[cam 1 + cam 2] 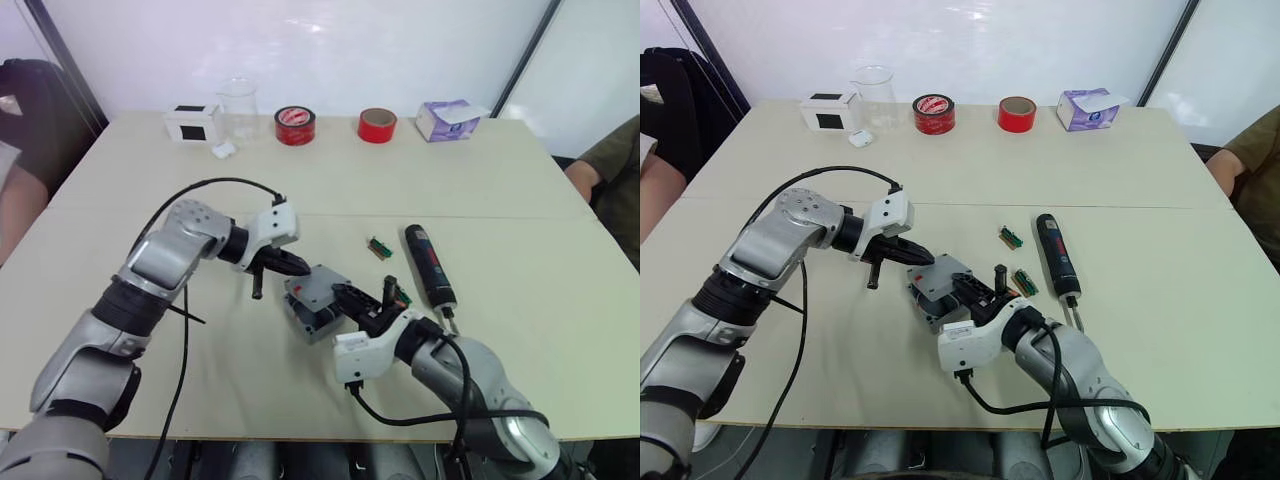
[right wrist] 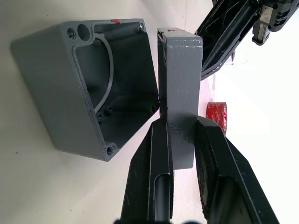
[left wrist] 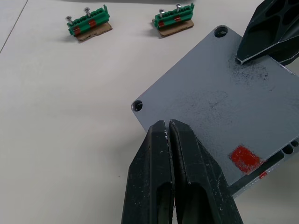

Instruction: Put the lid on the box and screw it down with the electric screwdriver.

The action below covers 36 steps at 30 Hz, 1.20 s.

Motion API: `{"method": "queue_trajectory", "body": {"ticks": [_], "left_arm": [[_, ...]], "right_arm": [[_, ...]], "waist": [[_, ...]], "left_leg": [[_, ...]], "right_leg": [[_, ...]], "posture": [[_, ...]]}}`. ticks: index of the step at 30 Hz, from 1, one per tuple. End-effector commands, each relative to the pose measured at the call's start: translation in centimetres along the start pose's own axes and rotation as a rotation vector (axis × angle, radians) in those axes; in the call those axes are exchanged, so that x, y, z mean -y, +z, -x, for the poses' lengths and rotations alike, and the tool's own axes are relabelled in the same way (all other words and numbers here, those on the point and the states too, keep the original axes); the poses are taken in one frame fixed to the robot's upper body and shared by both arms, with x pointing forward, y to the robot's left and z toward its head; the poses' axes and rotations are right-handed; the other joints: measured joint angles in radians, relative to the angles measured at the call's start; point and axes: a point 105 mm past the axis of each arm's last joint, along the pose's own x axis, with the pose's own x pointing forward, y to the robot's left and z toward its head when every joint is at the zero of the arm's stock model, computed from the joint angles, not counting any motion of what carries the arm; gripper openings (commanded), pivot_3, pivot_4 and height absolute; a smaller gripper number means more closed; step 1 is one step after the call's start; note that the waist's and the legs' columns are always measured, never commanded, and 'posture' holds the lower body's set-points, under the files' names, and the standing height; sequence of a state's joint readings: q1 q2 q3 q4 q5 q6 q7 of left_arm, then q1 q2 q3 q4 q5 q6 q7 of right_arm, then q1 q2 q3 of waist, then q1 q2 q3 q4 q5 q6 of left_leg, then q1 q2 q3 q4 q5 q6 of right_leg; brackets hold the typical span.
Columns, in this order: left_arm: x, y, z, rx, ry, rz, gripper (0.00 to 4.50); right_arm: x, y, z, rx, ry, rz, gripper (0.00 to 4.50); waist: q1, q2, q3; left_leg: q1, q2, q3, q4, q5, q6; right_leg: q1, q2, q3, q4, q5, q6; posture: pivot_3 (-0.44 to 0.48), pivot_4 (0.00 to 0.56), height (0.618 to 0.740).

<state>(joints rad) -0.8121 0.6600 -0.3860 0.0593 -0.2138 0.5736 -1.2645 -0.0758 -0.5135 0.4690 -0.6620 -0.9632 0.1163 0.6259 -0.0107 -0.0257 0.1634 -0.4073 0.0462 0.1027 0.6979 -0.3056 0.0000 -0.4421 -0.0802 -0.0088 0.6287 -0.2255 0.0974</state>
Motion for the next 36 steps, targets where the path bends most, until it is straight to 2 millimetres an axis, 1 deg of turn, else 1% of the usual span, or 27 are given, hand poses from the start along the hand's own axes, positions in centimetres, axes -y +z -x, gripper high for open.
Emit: {"method": "queue_trajectory", "body": {"ticks": [1, 5, 11, 23, 27, 29, 30, 31, 32, 33, 34, 36], "left_arm": [[0.1, 0.5, 0.2, 0.008, -0.009, -0.023, 0.08], [-0.2, 1.0, 0.5, 0.014, -0.009, -0.032, 0.08], [-0.2, 1.4, 0.3, 0.020, -0.022, -0.042, 0.08], [0.4, 1.4, -0.1, 0.010, -0.048, -0.060, 0.08], [1.2, 0.9, -0.6, -0.018, -0.081, -0.083, 0.08], [1.9, 0.3, -1.0, -0.046, -0.108, -0.102, 0.00], [2.2, 0.0, -1.1, -0.055, -0.117, -0.107, 0.00], [2.4, -0.2, -1.3, -0.062, -0.126, -0.108, 0.00], [2.7, -0.6, -1.6, -0.074, -0.136, -0.109, 0.00], [2.9, -1.0, -1.9, -0.092, -0.142, -0.120, 0.00], [3.1, -1.5, -2.2, -0.110, -0.146, -0.130, 0.00], [3.5, -2.3, -2.6, -0.134, -0.156, -0.137, 0.00]], "right_arm": [[1.3, 1.3, 0.2, 0.042, -0.056, 0.014, 0.12], [1.4, 1.6, 0.4, 0.040, -0.064, 0.013, 0.12], [1.2, 1.2, 0.6, 0.017, -0.068, -0.002, 0.12], [0.5, 0.9, 0.7, -0.003, -0.045, -0.007, 0.12], [0.1, 1.0, 0.7, 0.009, -0.023, -0.019, 0.12], [-0.2, 1.0, 0.7, 0.009, -0.012, -0.030, 1.14], [-0.2, 1.0, 0.8, 0.008, -0.008, -0.033, 1.39], [-0.3, 1.0, 0.8, 0.008, -0.007, -0.034, 1.88], [-0.3, 1.0, 0.9, 0.007, -0.006, -0.032, 2.12], [-0.3, 1.0, 0.9, 0.008, -0.005, -0.028, 2.57], [-0.3, 1.0, 1.0, 0.007, -0.003, -0.027, 2.89], [-0.4, 1.0, 1.1, 0.008, -0.001, -0.027, 3.68]], "waist": [[0.000, 0.000, 0.000], [0.001, 0.000, 0.000], [0.001, 0.000, 0.000], [0.001, 0.000, 0.000], [0.001, 0.000, 0.000], [0.001, 0.000, 0.000], [0.001, 0.000, 0.000], [0.001, 0.000, 0.000], [0.000, 0.000, 0.000], [0.000, 0.000, -0.001], [0.000, 0.000, -0.001], [0.001, 0.000, -0.001]], "left_leg": [[0.000, 0.000, 0.000, 0.000, 0.000, 0.000], [0.000, 0.000, 0.000, 0.000, 0.000, 0.000], [0.000, 0.000, 0.000, 0.000, 0.000, 0.000], [0.000, 0.000, 0.000, 0.001, 0.000, 0.000], [0.000, 0.000, 0.000, 0.001, 0.000, 0.000], [0.000, 0.000, 0.000, 0.001, 0.000, 0.000], [0.001, 0.000, 0.000, 0.001, 0.000, 0.000], [0.001, 0.000, 0.000, 0.001, 0.000, 0.000], [0.001, 0.000, 0.000, 0.001, 0.000, 0.000], [0.001, 0.000, 0.000, 0.001, 0.000, 0.000], [0.002, 0.000, 0.000, 0.001, 0.000, 0.000], [0.007, 0.000, 0.000, 0.000, 0.000, 0.000]], "right_leg": [[0.000, 0.000, 0.000, 0.000, 0.000, 0.000], [0.000, 0.000, 0.000, 0.000, 0.000, 0.000], [0.000, 0.000, 0.000, 0.000, 0.000, 0.000], [0.000, 0.000, 0.000, 0.001, 0.000, 0.000], [0.001, 0.000, 0.000, 0.001, 0.000, 0.000], [0.001, 0.000, 0.000, 0.001, 0.000, 0.000], [0.001, 0.000, 0.000, 0.001, 0.000, 0.000], [0.002, 0.000, 0.000, 0.001, 0.000, 0.000], [0.002, 0.000, 0.000, 0.001, 0.000, 0.000], [0.002, 0.000, 0.000, 0.001, 0.000, 0.000], [0.002, 0.000, 0.000, 0.001, 0.000, 0.000], [0.008, 0.000, 0.000, 0.000, 0.000, 0.000]], "posture": [[0.000, 0.150, 0.740], [0.000, 0.150, 0.740], [0.000, 0.150, 0.740], [0.000, 0.150, 0.740], [0.000, 0.150, 0.740], [0.000, 0.150, 0.740], [0.000, 0.150, 0.740], [0.000, 0.150, 0.740], [0.000, 0.150, 0.740], [0.000, 0.150, 0.740], [0.000, 0.150, 0.740], [0.000, 0.150, 0.740]]}}
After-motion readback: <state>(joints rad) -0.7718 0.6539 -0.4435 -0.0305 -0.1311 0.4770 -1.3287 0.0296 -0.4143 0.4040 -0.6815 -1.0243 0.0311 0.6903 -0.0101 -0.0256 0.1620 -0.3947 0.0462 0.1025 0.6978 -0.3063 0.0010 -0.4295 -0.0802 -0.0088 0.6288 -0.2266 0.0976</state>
